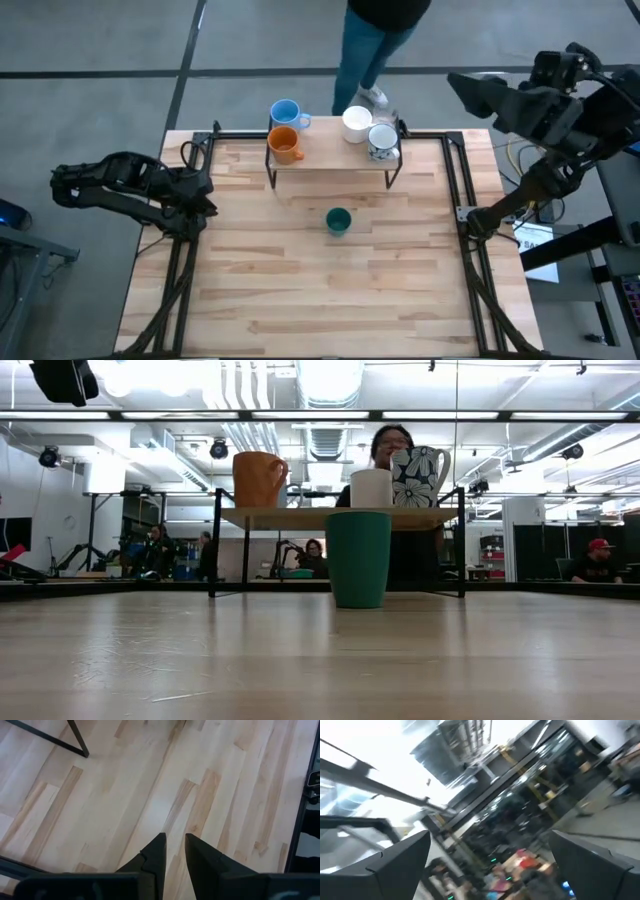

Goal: Stack small to large cups/mugs on shelf
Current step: Put the green cup on the shelf

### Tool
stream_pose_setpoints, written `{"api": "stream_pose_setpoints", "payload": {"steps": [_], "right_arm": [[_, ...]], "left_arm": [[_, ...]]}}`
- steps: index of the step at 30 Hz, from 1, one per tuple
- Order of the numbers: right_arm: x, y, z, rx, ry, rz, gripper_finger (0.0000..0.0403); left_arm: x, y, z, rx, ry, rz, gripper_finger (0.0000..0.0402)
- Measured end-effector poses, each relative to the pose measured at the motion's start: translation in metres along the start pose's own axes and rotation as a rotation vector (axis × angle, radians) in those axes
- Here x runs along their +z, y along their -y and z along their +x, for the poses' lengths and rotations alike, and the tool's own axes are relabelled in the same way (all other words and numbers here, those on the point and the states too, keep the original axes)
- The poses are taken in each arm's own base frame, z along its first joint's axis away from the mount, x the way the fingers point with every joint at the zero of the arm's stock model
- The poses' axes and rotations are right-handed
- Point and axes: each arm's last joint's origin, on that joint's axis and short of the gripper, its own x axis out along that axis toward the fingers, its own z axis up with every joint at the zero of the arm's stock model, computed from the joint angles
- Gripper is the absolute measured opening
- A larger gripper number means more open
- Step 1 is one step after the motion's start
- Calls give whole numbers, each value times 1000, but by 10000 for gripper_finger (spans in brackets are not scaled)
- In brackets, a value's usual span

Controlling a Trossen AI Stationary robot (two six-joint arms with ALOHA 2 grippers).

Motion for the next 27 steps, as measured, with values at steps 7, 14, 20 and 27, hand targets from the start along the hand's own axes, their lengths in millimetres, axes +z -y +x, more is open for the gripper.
{"api": "stream_pose_setpoints", "payload": {"steps": [7,14,20,27], "right_arm": [[-8,-1,7,14,-24,-99,400],[-4,-4,10,-14,70,-134,400],[-1,-8,12,50,118,-53,400],[-8,-9,17,69,90,86,400]], "left_arm": [[0,0,-1,-1,2,-2,57],[0,0,-2,-3,3,-8,57],[0,0,-2,-2,2,-8,57],[-1,-1,-2,-2,2,-8,57]]}}
